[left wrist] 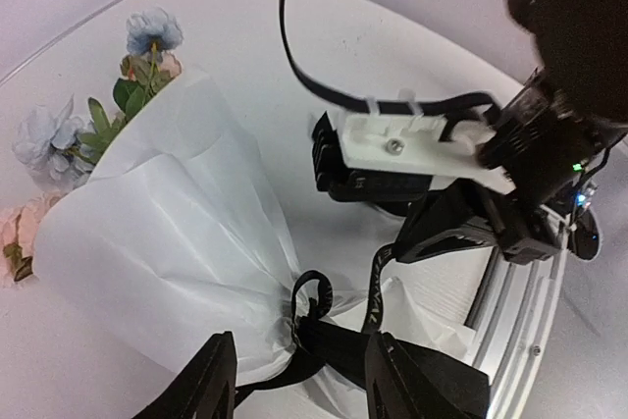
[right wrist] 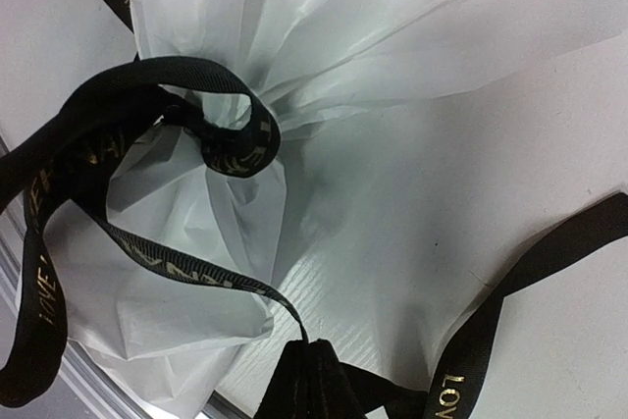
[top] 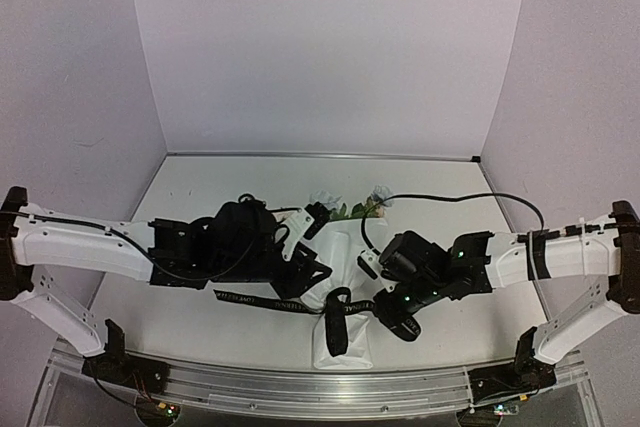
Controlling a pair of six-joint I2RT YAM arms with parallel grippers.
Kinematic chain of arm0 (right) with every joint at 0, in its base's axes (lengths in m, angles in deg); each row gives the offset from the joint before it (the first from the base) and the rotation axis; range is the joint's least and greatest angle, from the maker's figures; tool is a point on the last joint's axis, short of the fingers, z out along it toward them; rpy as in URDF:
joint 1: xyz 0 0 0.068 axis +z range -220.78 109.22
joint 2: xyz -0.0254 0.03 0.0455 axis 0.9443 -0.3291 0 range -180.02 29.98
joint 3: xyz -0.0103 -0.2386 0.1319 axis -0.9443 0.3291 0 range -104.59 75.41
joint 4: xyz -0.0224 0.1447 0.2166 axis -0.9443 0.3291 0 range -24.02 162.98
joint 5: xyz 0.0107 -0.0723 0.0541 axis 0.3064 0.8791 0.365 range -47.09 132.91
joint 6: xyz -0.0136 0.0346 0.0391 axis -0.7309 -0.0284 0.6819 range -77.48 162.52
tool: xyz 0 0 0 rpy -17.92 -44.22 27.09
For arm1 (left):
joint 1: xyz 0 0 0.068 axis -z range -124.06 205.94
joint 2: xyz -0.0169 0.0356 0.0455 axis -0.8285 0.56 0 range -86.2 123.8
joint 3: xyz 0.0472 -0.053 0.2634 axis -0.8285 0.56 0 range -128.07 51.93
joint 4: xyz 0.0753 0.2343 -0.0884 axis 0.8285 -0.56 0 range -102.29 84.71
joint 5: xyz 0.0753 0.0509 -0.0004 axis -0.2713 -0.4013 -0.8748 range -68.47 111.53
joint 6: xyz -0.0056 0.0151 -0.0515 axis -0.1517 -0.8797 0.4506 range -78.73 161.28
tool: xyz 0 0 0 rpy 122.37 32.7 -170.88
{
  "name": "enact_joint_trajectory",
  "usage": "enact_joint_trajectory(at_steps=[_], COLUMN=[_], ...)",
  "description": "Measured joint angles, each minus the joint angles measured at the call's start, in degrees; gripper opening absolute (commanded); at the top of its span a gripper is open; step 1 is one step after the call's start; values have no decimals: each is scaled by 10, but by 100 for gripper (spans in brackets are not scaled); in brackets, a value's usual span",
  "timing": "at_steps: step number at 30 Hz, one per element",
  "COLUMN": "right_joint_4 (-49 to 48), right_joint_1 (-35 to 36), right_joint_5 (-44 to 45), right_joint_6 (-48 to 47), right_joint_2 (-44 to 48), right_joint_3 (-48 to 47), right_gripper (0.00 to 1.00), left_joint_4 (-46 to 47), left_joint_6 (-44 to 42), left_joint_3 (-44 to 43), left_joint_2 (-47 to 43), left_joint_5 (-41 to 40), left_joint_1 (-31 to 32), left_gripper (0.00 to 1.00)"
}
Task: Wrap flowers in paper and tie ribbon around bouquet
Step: Cross the half-tied ribbon over the folded bouquet.
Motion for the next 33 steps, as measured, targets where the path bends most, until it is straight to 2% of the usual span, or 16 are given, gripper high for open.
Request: enact_joint_trajectory(at_steps=[3,6,12,15,25,30,33], right_joint_4=[-9,-15,-29,-33,-38,-35,-34], right_joint_1=[0,0,0,0,0,0,1], right_joint_5=[1,0,-11,-17,-34,-43,-47], right_joint_6=[18,35,58,65,78,80,81], right_joint_2=[0,0,-1,-1,-1,-2,-5], right_joint_3=[0,0,0,0,0,0,0], right_gripper=[0,0,0,0,0,0,0], left_joint_4=[0,0,1,1,-24,-26,-25], left_joint_6=[-10,-13,-7,-2,4,5,5], left_joint_3=[-20,-25,-25,-17,13,13,12], left_joint_2=[59,96,112,112,111,93,60], left_joint_5=[18,54,112,138,171,152,134], left_joint_1=[-7,-7,-5,-5,-3,-4,-16], left_gripper=[41,33,20,17,16,27,30])
